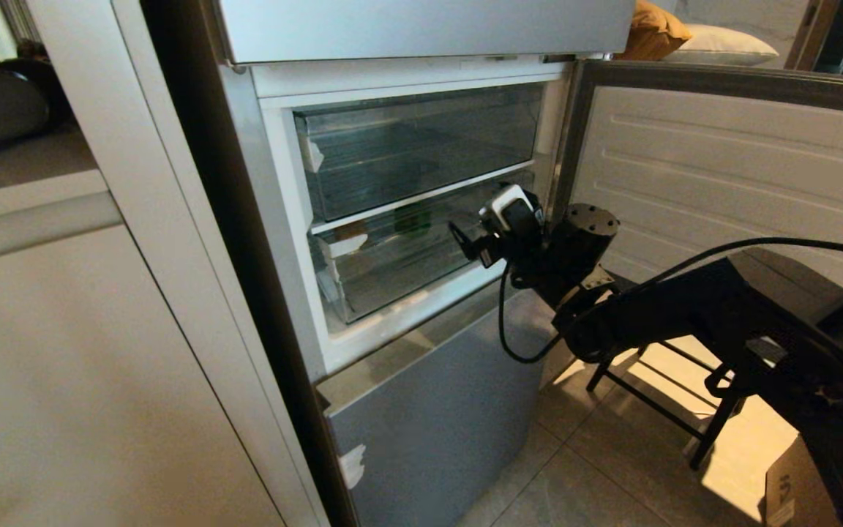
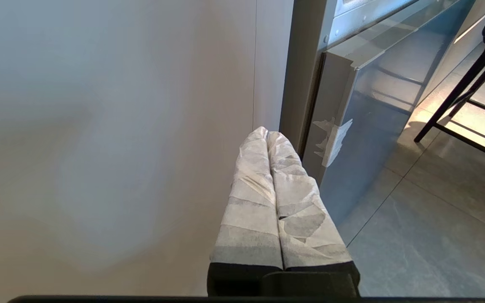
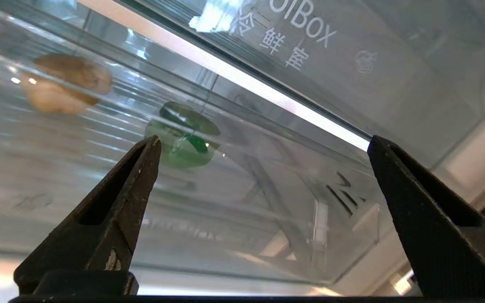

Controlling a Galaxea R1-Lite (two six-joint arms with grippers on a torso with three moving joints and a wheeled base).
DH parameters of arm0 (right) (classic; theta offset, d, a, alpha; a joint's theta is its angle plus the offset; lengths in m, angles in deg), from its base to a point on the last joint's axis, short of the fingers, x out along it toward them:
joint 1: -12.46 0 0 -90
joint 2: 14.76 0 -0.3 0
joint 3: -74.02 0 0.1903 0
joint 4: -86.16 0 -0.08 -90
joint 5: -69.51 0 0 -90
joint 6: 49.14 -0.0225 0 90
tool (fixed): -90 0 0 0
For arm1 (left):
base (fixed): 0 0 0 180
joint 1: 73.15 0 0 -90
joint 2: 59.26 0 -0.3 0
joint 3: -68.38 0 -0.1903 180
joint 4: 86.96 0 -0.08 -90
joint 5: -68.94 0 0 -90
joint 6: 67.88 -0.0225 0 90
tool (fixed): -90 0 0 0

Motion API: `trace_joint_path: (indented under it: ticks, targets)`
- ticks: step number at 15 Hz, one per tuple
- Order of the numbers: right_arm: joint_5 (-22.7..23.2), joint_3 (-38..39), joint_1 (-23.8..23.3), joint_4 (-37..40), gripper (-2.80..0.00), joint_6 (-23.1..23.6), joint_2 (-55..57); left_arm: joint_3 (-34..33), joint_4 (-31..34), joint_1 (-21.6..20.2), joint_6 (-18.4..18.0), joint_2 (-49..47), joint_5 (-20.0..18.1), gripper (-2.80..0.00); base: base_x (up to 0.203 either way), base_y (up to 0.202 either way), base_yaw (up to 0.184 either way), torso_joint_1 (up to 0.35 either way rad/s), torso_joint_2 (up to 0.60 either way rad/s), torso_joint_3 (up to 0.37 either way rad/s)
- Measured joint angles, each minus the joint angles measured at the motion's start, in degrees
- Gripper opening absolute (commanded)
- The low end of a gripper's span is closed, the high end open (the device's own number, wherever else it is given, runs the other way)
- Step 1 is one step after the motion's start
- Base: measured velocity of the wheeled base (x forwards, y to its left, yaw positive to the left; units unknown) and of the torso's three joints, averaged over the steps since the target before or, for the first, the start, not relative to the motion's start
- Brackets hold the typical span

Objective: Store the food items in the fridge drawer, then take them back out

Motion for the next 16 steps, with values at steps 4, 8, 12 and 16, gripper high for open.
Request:
trace_joint_path:
  ticks: [4,8,12,16]
  targets:
    - [-0.1,-7.3,-0.3,5.7,0.0,0.0,2.8,0.0,0.0,0.0,0.0,0.0,0.0,-2.8,0.0,0.0,0.0,0.0,0.0,0.0]
    - [-0.1,-10.7,-0.3,8.3,0.0,0.1,4.3,0.0,0.0,0.0,0.0,0.0,0.0,-2.8,0.0,0.0,0.0,0.0,0.0,0.0]
    - [-0.1,-16.7,-0.3,11.0,0.0,0.1,6.7,0.0,0.0,0.0,0.0,0.0,0.0,-2.8,0.0,0.0,0.0,0.0,0.0,0.0]
    - [-0.2,-19.8,-0.3,13.5,0.0,0.3,8.5,0.0,0.0,0.0,0.0,0.0,0.0,-2.8,0.0,0.0,0.0,0.0,0.0,0.0]
